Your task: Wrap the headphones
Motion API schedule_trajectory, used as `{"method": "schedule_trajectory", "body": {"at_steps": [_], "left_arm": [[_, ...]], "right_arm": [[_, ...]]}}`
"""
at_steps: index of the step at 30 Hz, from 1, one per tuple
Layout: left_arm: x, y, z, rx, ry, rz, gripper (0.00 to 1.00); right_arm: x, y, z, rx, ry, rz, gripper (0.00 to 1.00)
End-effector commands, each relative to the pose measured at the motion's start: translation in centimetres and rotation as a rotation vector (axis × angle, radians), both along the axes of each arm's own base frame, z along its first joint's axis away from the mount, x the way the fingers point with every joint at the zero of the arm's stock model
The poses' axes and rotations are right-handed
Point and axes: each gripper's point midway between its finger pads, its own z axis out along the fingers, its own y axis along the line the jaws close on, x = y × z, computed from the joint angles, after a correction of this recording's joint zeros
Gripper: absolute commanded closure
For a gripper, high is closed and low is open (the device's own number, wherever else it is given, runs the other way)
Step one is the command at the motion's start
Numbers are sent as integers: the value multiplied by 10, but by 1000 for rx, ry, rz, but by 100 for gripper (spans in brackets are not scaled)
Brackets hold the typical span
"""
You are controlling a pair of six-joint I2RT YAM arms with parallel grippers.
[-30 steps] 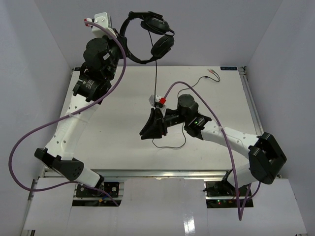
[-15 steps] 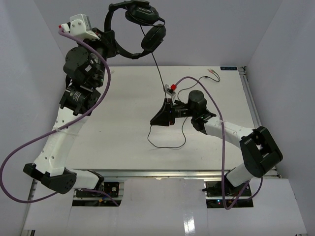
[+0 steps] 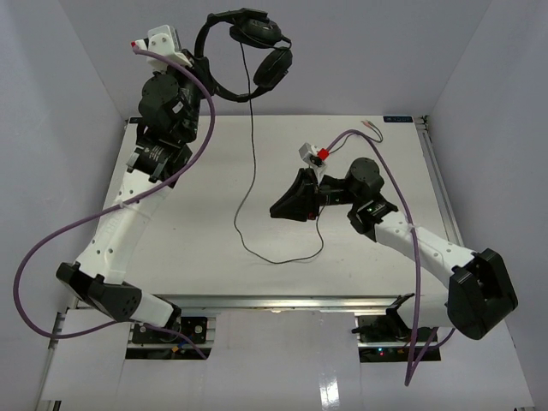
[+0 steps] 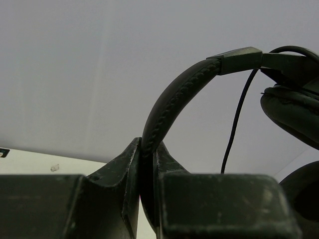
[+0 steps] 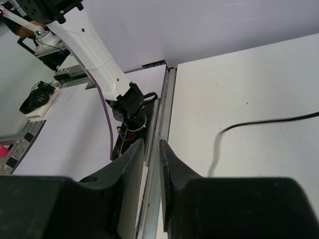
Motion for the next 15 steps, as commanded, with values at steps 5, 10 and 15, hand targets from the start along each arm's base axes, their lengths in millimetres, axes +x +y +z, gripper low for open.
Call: {"method": "schedule_trajectory", "body": {"at_steps": [5, 10, 15], "left_arm": [[-32, 8, 47, -58, -117, -47, 100], [-49, 3, 57, -62, -135, -116, 100], [-73, 5, 76, -96, -166, -173, 100]], "right_arm": [[4, 5, 21, 84, -66, 19, 69], [53, 6, 12, 100, -94, -173, 7], [113, 26, 31, 144, -161, -295, 10]]}}
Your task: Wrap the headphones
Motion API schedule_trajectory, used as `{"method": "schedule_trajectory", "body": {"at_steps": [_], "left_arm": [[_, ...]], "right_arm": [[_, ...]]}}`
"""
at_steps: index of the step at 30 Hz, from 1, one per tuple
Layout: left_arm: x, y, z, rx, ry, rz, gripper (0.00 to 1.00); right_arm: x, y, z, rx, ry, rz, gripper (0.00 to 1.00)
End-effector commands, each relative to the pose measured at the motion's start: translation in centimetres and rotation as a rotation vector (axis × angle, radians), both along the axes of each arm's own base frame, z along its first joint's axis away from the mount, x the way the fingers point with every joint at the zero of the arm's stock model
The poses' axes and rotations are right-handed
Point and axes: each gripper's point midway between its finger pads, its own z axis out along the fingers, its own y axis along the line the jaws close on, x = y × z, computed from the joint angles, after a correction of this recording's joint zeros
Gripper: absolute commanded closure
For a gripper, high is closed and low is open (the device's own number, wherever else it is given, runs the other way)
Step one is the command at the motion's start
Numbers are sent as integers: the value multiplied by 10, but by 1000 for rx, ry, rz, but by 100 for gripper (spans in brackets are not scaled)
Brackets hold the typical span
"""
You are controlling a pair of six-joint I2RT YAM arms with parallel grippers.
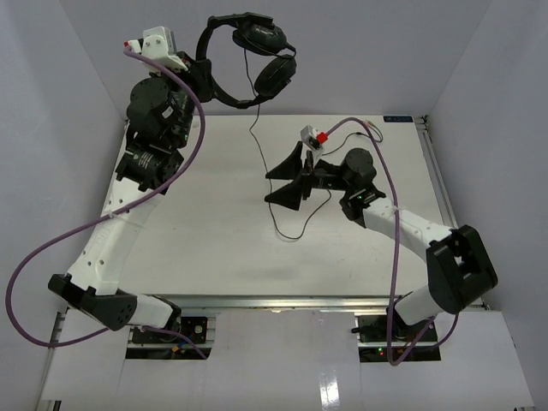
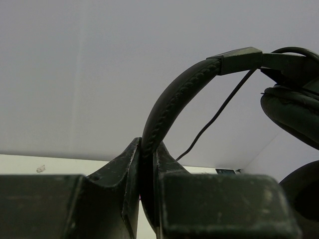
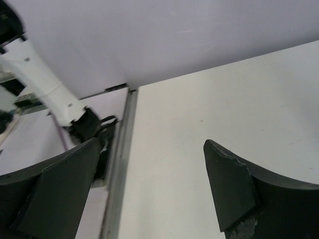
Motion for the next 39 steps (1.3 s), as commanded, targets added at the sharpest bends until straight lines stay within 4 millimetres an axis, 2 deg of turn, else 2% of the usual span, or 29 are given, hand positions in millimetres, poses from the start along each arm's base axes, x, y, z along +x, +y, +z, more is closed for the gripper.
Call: {"method": "schedule_trajectory", "body": {"at_steps": [1, 2, 3, 6, 10, 12, 13, 14, 15, 16, 18, 20, 25, 32, 37, 39], "left_arm": [[-57, 13, 70, -115, -154, -89, 100], [-60, 13, 73, -118, -155, -96, 100], [-60, 13, 71, -115, -146, -98, 100], [-68, 16, 77, -120, -156, -103, 100], [-72, 17, 77, -119, -158, -108, 100], [-73, 16, 75, -118, -155, -112, 100], [-72, 16, 73, -117, -150, -113, 100], [-73, 16, 72, -117, -150, -113, 100], [-73, 16, 71, -118, -147, -112, 100], [-73, 17, 70, -118, -146, -109, 100], [-75, 18, 71, -119, -148, -108, 100], [-76, 18, 72, -119, -152, -110, 100], [-77, 17, 74, -122, -157, -120, 100], [-77, 12, 71, -133, -147, -144, 100], [-76, 9, 69, -134, -139, -157, 100], [-75, 8, 69, -140, -139, -163, 100]], "right_arm": [[75, 18, 32, 64, -130, -220, 10], [98, 22, 33, 43, -127, -290, 10], [119, 27, 42, 38, -141, -349, 10], [153, 28, 41, -9, -212, -453, 10], [166, 35, 40, -9, -254, -463, 10], [169, 45, 39, 2, -229, -437, 10], [167, 49, 43, 23, -216, -413, 10], [157, 57, 53, 71, -235, -341, 10], [142, 62, 61, 118, -179, -260, 9], [117, 67, 68, 166, -196, -138, 9], [82, 71, 65, 221, -243, 29, 10], [44, 62, 73, 295, -310, 201, 10], [25, 65, 75, 305, -331, 305, 10], [37, 89, 89, 296, -282, 257, 10], [21, 99, 91, 320, -278, 294, 9], [20, 100, 91, 336, -272, 287, 9]]}}
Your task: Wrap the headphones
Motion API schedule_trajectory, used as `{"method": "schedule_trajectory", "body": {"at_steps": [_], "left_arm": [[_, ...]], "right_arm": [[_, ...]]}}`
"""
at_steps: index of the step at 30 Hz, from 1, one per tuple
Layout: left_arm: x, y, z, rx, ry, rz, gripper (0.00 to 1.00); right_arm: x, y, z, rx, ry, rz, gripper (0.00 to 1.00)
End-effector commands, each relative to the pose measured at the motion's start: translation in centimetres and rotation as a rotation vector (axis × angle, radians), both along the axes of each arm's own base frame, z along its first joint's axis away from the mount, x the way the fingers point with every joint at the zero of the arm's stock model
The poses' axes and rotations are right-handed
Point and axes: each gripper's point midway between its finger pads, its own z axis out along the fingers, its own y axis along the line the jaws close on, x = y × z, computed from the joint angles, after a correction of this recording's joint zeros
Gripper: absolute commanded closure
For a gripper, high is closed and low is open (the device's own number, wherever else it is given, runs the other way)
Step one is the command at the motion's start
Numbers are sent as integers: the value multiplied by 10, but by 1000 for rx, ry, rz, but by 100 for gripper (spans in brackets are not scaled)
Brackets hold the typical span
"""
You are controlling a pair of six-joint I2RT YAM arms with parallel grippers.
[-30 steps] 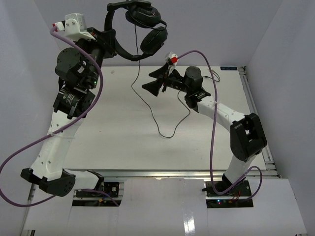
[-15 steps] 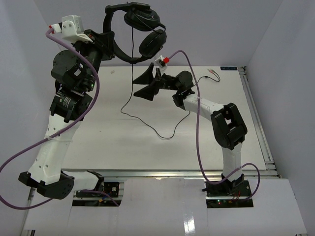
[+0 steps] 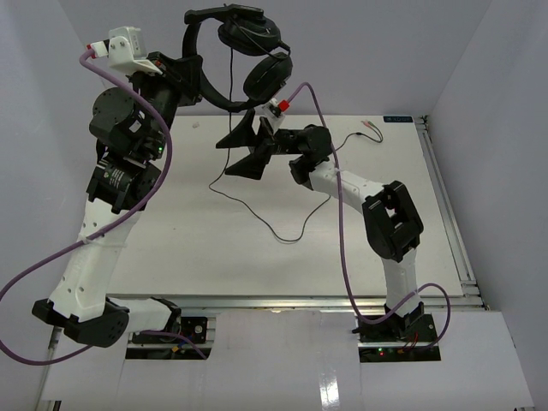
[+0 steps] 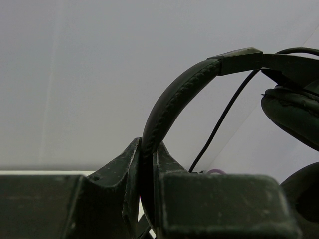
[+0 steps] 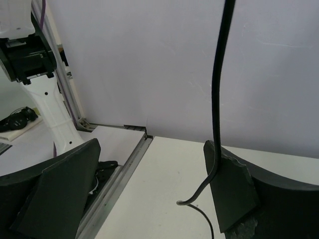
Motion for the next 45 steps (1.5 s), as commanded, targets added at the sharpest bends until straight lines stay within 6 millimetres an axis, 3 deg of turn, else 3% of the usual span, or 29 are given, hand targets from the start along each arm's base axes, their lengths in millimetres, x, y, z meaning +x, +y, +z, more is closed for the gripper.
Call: {"method": "schedule_trajectory", "body": {"at_steps": [1, 5, 9, 14, 16, 19, 24, 31, 35, 40, 45], "left_arm": [[-18, 4, 21, -60, -57, -32, 100], [-17, 2, 22, -59, -58, -38, 100], [-11, 3, 19, -48, -52, -20, 100], [6, 10, 19, -19, -63, 66, 100], [13, 15, 21, -17, -74, 111, 100], [24, 13, 22, -18, -81, 129, 100], [32, 13, 29, -27, -85, 148, 100], [46, 25, 29, 42, -83, 261, 100], [57, 29, 22, 98, -80, 319, 100], [72, 27, 7, 159, -52, 352, 100], [85, 36, -34, 332, -8, 449, 100]], "right_arm": [[-15, 2, 22, 115, -79, 6, 9], [-23, 0, 28, 128, -81, 39, 7], [-72, -12, 37, 158, -89, 163, 2], [-121, -36, 13, 113, 5, 285, 24], [-135, -47, 9, 114, -18, 274, 24], [-156, -59, 20, 129, -32, 274, 26], [-179, -69, 35, 147, -26, 302, 41], [-215, -87, 32, 128, -54, 317, 54], [-222, -96, 23, 102, -69, 320, 65], [-228, -99, 30, 97, -126, 342, 81], [-213, -98, 42, 26, -205, 326, 90]]}}
